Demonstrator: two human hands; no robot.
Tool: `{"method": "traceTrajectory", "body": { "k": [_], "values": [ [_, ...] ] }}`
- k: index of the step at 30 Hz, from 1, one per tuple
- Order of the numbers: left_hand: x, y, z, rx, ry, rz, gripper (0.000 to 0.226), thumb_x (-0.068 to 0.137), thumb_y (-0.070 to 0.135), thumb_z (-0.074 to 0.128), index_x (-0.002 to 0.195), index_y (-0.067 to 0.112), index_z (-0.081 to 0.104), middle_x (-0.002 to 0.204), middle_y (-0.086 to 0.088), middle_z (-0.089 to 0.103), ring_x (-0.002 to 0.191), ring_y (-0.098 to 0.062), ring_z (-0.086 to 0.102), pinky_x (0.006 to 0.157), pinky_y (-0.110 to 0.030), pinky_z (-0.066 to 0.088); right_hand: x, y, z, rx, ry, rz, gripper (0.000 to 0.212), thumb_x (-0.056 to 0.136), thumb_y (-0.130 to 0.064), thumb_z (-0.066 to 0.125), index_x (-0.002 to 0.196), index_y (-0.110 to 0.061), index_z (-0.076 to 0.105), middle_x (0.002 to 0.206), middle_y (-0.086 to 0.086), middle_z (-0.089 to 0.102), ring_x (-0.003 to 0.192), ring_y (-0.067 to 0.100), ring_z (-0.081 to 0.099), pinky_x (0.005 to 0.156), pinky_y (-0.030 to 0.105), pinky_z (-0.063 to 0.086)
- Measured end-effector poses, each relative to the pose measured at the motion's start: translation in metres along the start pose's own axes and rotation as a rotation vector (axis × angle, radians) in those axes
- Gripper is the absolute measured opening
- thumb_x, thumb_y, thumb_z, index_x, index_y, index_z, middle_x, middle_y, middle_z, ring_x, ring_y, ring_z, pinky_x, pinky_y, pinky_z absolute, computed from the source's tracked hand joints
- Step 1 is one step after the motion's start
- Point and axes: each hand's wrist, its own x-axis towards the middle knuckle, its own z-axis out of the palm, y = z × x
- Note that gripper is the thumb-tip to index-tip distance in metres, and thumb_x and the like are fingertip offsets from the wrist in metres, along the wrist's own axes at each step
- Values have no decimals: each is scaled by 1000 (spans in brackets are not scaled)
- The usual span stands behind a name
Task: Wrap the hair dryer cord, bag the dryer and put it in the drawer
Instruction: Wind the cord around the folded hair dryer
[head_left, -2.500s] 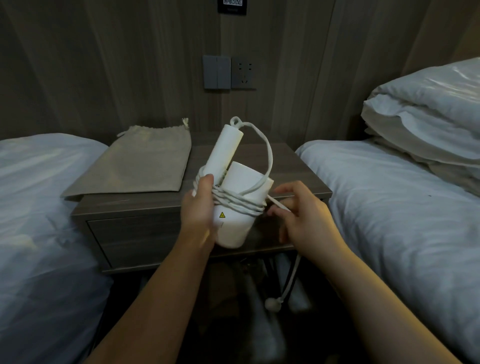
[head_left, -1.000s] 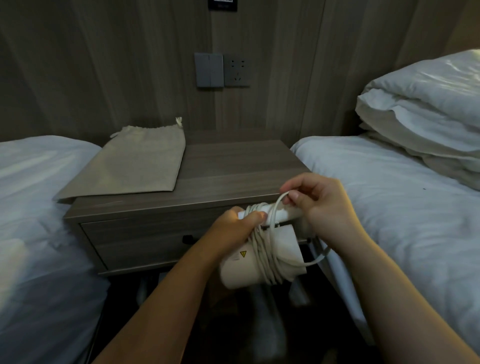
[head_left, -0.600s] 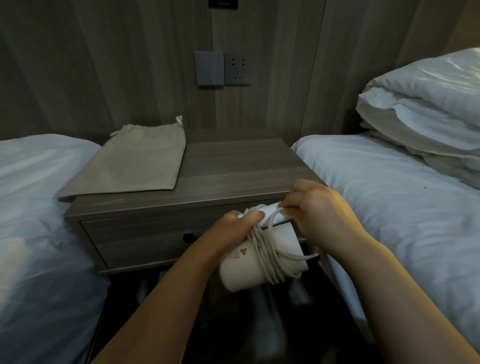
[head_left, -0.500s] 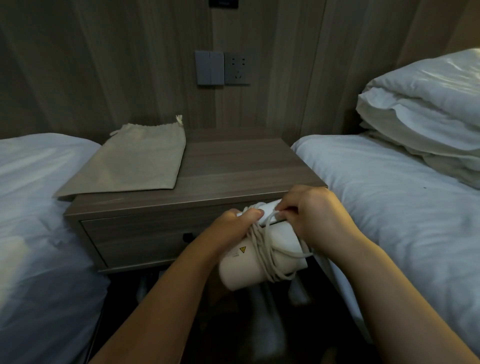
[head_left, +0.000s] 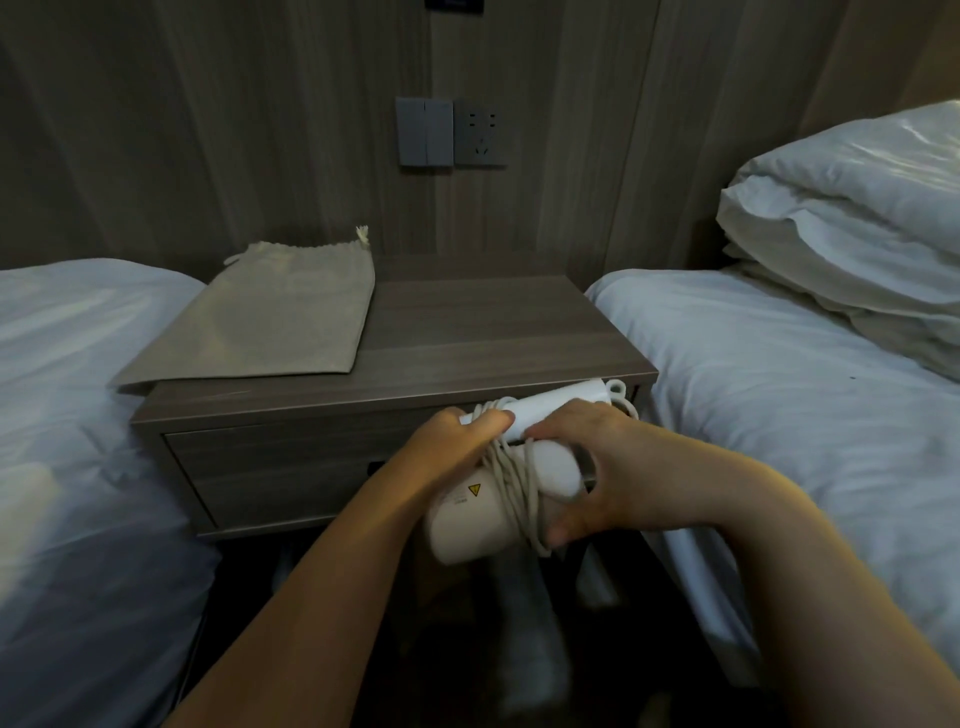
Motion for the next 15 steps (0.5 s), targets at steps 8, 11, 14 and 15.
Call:
{"method": "traceTrajectory", "body": {
  "k": [8,11,14,15],
  "values": [
    [-3,1,-6,-29,17,5,58,87,51,49,130,14,46,109,-7,58,88,-16,57,72,-33,44,4,-3,5,-42,153,-119,67,68,-49,72,128,-32,49,127,-9,48,120,10,36,105,32,35],
    [0,-1,-5,-39,62,22,55,86,50,50,127,12,48,98,-3,56,83,-14,55,70,-32,43,4,-4,8,-70,23,-56,97,62,-58,73,143,-28,29,140,-11,34,131,9,25,112,34,29],
    [0,0,-5,-60,57,5,54,87,48,50,126,11,48,89,-1,56,78,-12,54,61,-28,39,8,-7,13,-94,99,-72,93,61,-57,74,140,-29,34,137,-9,38,126,11,31,109,34,32],
    [-1,1,-6,-65,50,-10,55,87,49,49,127,11,47,88,0,55,78,-13,55,60,-28,38,9,-8,13,-92,129,-87,88,62,-55,74,138,-29,37,134,-8,40,123,11,33,108,33,33]
  ]
}}
